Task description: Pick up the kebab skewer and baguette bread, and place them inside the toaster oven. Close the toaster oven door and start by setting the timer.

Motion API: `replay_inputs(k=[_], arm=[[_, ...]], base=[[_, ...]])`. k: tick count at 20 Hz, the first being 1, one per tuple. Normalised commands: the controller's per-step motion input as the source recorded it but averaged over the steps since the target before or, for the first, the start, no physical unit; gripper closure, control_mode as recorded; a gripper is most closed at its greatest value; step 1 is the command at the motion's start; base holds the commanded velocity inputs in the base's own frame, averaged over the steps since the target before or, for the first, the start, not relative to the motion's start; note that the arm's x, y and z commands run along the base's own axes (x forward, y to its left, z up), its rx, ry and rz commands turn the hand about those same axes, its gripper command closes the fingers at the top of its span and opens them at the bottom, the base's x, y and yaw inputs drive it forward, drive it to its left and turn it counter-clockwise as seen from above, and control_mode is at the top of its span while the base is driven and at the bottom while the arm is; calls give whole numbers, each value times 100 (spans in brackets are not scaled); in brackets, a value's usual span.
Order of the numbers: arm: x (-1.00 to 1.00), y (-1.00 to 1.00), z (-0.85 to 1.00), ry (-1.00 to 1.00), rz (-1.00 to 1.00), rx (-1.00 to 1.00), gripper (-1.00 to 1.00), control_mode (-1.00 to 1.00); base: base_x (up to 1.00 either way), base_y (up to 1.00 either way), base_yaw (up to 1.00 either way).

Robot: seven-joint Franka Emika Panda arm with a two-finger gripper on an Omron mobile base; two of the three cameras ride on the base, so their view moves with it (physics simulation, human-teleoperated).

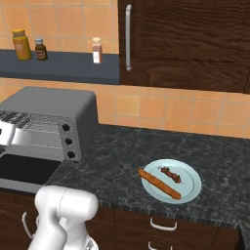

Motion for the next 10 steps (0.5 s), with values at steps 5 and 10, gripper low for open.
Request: replay_inputs(k=[5,10], arm=[[0,31,0,-35,0,2,-100,-100],[4,0,1,-2,1,0,-100,-100]], base=[[0,0,0],[0,0,0]])
